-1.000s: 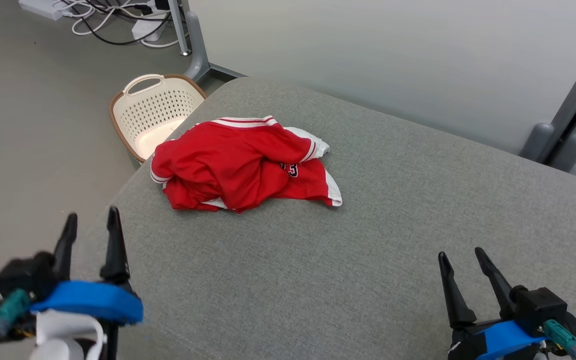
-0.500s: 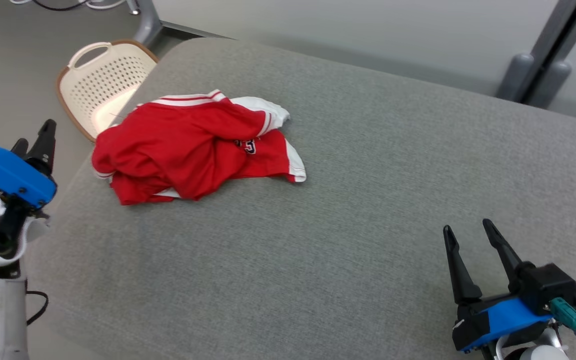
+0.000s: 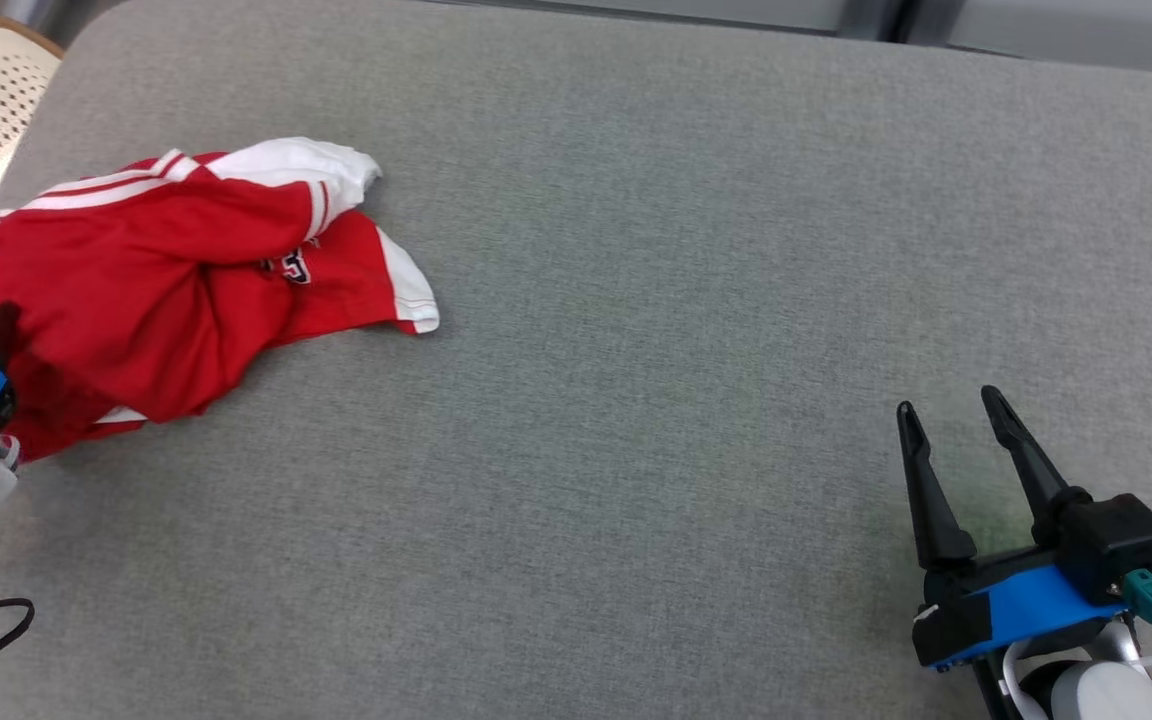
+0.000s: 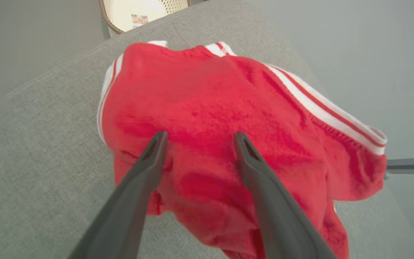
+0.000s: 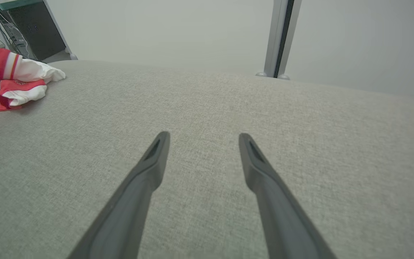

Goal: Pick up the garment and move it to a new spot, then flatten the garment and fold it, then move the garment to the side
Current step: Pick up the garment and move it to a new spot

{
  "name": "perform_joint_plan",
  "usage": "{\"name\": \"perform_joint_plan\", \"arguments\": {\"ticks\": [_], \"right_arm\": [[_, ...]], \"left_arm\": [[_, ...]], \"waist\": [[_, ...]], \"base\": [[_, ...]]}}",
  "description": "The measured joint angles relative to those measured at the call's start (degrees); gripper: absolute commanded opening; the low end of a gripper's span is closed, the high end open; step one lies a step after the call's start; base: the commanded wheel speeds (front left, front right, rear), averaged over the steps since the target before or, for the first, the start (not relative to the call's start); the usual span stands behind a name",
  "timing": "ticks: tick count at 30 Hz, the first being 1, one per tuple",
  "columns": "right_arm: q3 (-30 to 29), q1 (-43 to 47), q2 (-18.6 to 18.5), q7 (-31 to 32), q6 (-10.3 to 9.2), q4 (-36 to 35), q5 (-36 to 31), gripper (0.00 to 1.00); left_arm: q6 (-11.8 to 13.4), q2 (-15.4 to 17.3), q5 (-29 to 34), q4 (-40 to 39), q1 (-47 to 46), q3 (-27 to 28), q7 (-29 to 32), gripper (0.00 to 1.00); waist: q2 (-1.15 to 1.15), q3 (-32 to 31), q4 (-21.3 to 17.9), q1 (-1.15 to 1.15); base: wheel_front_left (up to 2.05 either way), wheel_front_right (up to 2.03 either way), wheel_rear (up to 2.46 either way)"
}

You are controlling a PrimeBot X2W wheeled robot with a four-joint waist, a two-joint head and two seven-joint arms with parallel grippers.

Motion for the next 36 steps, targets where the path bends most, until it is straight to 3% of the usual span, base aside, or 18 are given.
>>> {"name": "perform_joint_plan", "arguments": {"ticks": [8, 9, 10, 11, 12, 25, 36], "right_arm": [[0.62, -0.33, 0.01, -0.07, 0.0, -0.26, 0.41, 1.0], [0.49, -0.36, 0.0, -0.07, 0.0, -0.27, 0.57, 1.0], [0.45, -0.37, 0.0, -0.08, 0.0, -0.25, 0.64, 1.0], [0.4, -0.4, 0.0, -0.1, 0.0, -0.22, 0.69, 1.0], [0.35, -0.42, 0.0, -0.1, 0.0, -0.1, 0.77, 1.0], [0.57, -0.44, 0.01, -3.14, 0.0, 4.9, 4.64, 1.0], [1.81, 1.33, 0.01, -5.32, 0.0, 9.37, 7.81, 1.0]], "left_arm": [[1.65, 1.65, 0.86, 4.22, 0.19, -0.71, 1.96, 1.0], [1.56, 1.78, 0.97, 4.47, 0.29, -0.94, 2.26, 0.87], [1.38, 1.88, 0.94, 4.74, 0.39, -1.07, 2.53, 0.36], [1.02, 2.05, 0.94, 4.88, 0.48, -1.2, 2.71, 0.07], [0.81, 2.21, 0.94, 5.0, 0.53, -1.27, 2.74, 0.0], [-2.18, 8.53, 2.93, -4.16, -2.71, -1.99, 1.74, 0.0], [-5.33, 9.07, 6.31, -14.64, -12.65, -10.13, 5.31, 0.0]], "waist": [[0.0, 2.33, -4.41, 0.0], [0.0, 2.42, -4.82, 0.0], [0.0, 2.45, -5.18, 0.0], [0.0, 2.41, -5.48, 0.0], [0.0, 2.25, -5.68, 0.0], [0.0, -5.34, -5.53, -0.02], [0.0, -14.07, -6.31, -0.02]], "base": [[0.0, 0.0, 0.0], [0.0, 0.0, 0.0], [0.0, 0.0, 0.0], [0.0, 0.0, 0.0], [0.0, 0.0, 0.0], [0.0, 0.0, 0.0], [0.0, 0.0, 0.0]]}}
